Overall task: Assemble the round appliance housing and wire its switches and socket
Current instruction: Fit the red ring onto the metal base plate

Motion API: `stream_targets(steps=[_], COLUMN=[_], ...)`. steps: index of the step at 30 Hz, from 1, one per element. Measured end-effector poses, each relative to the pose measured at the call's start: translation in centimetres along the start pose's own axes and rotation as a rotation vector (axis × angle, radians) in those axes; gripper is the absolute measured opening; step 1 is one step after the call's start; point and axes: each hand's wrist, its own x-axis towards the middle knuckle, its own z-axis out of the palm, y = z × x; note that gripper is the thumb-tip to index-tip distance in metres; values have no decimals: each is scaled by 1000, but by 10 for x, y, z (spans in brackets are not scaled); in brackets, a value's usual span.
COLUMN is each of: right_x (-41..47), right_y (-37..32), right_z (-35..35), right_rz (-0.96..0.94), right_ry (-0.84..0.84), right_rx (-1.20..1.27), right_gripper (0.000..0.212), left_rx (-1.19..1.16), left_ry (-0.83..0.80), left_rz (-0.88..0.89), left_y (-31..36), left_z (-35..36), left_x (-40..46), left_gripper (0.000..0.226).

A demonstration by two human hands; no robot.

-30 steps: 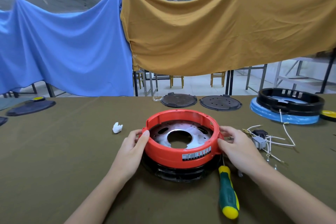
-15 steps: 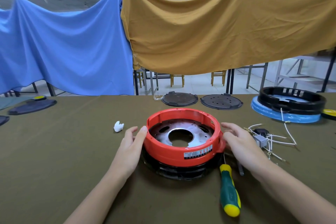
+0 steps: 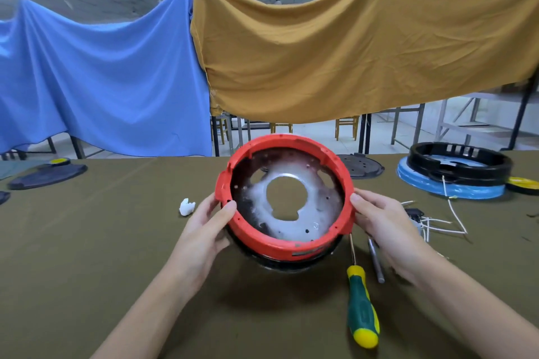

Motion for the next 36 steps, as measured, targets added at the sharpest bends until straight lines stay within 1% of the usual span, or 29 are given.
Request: stream_targets(steps=[2, 4, 7, 9, 11, 13, 19, 21, 23, 28, 30, 32, 33, 36], right_x=[0, 0, 0, 0, 1, 1, -5, -6, -8, -10, -9, -7, -6, -5], right_y=[-1, 0, 0, 1, 3, 5, 2, 0, -1, -4, -4, -1, 1, 11], right_z=[-1, -2, -3, -5, -5, -2, 9, 11, 12, 14, 14, 14, 13, 9], right_rz=[-58, -101, -143, -153, -140, -118, -6, 30, 57, 100, 113, 124, 127, 158], right_ry=[-42, -89, -136, -154, -139, -107, -81, -30, 4, 25, 57, 103, 119, 135], right_rx=[46, 88, 143, 170, 182, 170, 1, -19, -10, 91, 142, 132, 88, -77], right_gripper=[31, 33, 35, 38, 40, 41, 49, 54, 54, 37, 31, 26, 26, 38], left_rx=[-106, -158, -157, -100, -32, 15, 113, 216, 363, 805, 1016, 1224, 1321, 1556], left_ry=[-21, -73, -183, -217, -194, -137, -55, -13, 28, 83, 38, -26, -55, -149], left_rz=[39, 38, 9, 20, 77, 146, 330, 405, 474, 603, 729, 829, 868, 996], left_y=[4, 9, 11, 11, 13, 15, 19, 21, 23, 20, 17, 15, 14, 4], left_z=[-2, -8, -19, -22, -22, -21, -21, -20, -18, -8, -2, 5, 8, 17], left_x=[1, 1, -1, -2, -3, -4, -4, -5, -8, -13, -13, -12, -12, -11], left_gripper=[46, 48, 60, 72, 80, 83, 77, 76, 73, 68, 67, 67, 68, 73])
